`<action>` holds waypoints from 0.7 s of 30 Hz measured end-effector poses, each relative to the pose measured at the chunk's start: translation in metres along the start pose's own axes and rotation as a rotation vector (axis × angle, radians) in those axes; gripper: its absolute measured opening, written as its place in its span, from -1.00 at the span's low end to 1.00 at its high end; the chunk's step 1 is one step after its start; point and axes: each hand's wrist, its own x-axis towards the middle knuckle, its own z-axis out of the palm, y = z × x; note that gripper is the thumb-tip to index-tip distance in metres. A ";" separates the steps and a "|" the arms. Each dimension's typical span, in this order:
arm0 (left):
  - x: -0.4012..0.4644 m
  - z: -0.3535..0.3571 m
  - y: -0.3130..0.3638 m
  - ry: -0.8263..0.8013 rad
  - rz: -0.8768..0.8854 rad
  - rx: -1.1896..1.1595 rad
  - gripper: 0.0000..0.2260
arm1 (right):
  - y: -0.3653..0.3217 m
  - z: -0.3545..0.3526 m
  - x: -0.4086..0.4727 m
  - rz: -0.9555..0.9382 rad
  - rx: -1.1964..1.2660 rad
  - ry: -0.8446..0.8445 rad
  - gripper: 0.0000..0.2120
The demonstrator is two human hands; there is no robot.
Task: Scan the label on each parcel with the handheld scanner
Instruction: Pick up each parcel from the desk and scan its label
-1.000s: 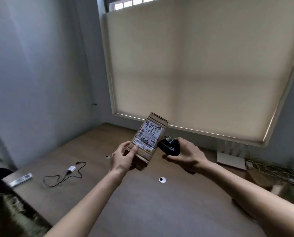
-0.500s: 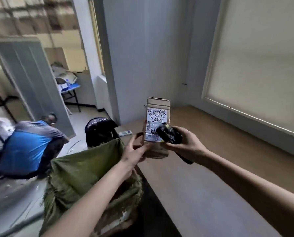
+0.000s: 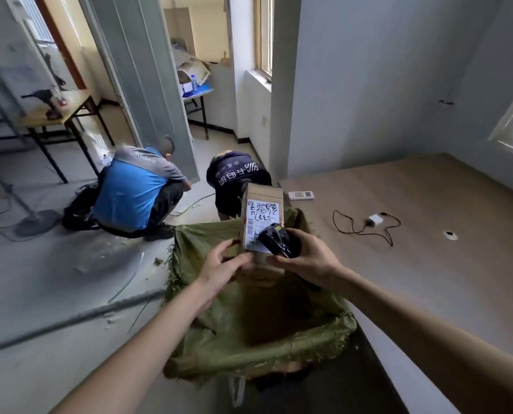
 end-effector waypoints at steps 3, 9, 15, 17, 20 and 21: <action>0.015 -0.015 -0.045 0.015 -0.106 0.014 -0.34 | 0.018 0.044 0.024 0.058 -0.038 -0.108 -0.13; 0.038 -0.024 -0.127 0.096 -0.318 0.023 -0.21 | 0.065 0.125 0.058 0.128 -0.116 -0.269 -0.22; 0.057 -0.026 -0.150 0.172 -0.339 0.239 -0.43 | 0.091 0.148 0.069 0.182 -0.322 -0.298 -0.30; 0.059 -0.028 -0.146 0.163 -0.311 0.322 -0.45 | 0.094 0.139 0.068 0.176 -0.385 -0.301 -0.29; 0.072 -0.017 -0.133 0.144 -0.239 0.387 -0.51 | 0.090 0.097 0.062 0.172 -0.495 -0.292 -0.29; 0.076 0.012 -0.109 0.073 -0.159 0.403 -0.54 | 0.097 0.054 0.044 0.227 -0.516 -0.234 -0.29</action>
